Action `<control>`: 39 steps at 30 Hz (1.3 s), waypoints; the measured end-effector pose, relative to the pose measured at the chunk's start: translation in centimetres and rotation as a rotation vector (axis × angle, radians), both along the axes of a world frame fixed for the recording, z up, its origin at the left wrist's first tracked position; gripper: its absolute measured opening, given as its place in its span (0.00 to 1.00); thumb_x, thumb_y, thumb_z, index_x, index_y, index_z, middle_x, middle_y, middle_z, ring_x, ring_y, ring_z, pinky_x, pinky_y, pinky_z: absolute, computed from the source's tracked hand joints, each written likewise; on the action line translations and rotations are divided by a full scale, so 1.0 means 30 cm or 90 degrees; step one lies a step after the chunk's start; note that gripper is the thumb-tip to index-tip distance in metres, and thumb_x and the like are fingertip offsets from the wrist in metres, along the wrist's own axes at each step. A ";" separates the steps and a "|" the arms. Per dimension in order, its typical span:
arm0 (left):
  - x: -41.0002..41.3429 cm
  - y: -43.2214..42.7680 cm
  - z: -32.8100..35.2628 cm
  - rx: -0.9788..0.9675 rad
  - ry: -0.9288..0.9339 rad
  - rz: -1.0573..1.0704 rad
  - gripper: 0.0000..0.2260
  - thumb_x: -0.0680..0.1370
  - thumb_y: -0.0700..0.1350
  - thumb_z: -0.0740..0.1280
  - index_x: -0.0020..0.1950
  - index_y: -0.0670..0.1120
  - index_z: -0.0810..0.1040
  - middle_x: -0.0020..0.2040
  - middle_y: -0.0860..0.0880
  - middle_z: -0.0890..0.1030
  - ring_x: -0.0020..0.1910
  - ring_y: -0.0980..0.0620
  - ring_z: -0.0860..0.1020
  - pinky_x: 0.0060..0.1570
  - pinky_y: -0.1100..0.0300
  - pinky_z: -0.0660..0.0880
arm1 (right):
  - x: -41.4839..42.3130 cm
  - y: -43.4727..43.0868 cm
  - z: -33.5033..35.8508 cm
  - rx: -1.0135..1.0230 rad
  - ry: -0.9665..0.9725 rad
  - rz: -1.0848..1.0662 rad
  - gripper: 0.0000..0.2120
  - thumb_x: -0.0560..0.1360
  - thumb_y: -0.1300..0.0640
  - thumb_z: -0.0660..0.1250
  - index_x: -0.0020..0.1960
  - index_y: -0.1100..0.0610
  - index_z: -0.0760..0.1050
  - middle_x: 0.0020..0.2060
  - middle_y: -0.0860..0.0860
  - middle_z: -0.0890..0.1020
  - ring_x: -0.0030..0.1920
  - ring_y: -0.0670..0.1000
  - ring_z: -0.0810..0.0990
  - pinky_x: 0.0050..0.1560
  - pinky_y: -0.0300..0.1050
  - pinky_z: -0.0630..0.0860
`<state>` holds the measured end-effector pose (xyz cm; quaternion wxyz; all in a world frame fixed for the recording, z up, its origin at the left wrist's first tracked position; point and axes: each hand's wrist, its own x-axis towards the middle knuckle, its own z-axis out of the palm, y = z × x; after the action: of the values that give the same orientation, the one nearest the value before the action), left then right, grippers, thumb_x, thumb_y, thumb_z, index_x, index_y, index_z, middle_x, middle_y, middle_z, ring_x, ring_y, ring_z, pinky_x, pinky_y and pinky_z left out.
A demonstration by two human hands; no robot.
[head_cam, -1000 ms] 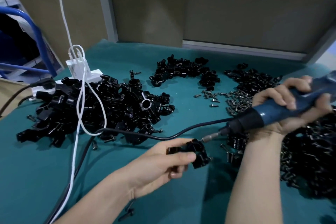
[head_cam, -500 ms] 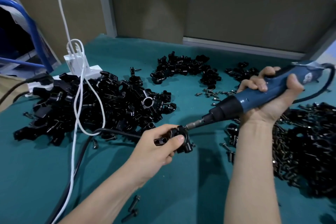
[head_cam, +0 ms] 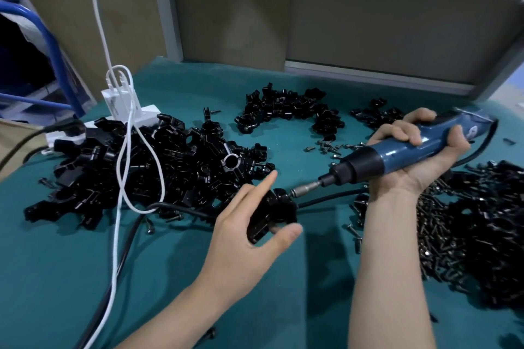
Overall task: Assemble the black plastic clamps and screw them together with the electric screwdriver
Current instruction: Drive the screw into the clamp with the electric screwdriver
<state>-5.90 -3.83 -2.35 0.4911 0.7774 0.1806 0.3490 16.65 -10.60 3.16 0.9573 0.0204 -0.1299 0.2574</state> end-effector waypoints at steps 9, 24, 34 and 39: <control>0.026 -0.003 -0.014 -0.302 -0.040 -0.075 0.14 0.69 0.50 0.71 0.53 0.61 0.80 0.50 0.56 0.81 0.50 0.59 0.78 0.53 0.64 0.71 | 0.001 -0.023 0.006 0.058 -0.028 0.019 0.13 0.69 0.47 0.59 0.44 0.57 0.71 0.33 0.51 0.80 0.21 0.47 0.74 0.25 0.37 0.71; 0.028 -0.050 -0.012 -0.308 -0.110 -0.059 0.16 0.73 0.43 0.74 0.57 0.58 0.80 0.52 0.52 0.83 0.42 0.53 0.82 0.48 0.60 0.79 | -0.019 -0.001 0.015 0.159 -0.133 0.147 0.20 0.62 0.68 0.77 0.48 0.61 0.72 0.35 0.57 0.81 0.23 0.54 0.75 0.28 0.42 0.73; 0.040 -0.065 -0.024 -0.349 -0.108 -0.070 0.13 0.64 0.51 0.75 0.48 0.54 0.81 0.42 0.55 0.80 0.50 0.37 0.80 0.60 0.42 0.75 | -0.033 -0.001 0.012 0.189 -0.113 0.191 0.21 0.61 0.70 0.76 0.48 0.60 0.70 0.34 0.56 0.80 0.22 0.53 0.75 0.28 0.41 0.70; 0.042 -0.057 -0.030 -0.354 -0.107 -0.092 0.06 0.70 0.42 0.72 0.45 0.51 0.81 0.40 0.54 0.80 0.40 0.58 0.79 0.50 0.53 0.80 | -0.033 0.000 0.018 0.137 -0.106 0.197 0.17 0.62 0.69 0.76 0.48 0.62 0.74 0.39 0.58 0.83 0.26 0.55 0.78 0.30 0.42 0.72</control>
<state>-4.63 -5.53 -3.26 0.7218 0.5925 0.1722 0.3136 15.65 -10.60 3.69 0.8847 0.1209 -0.2306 0.3866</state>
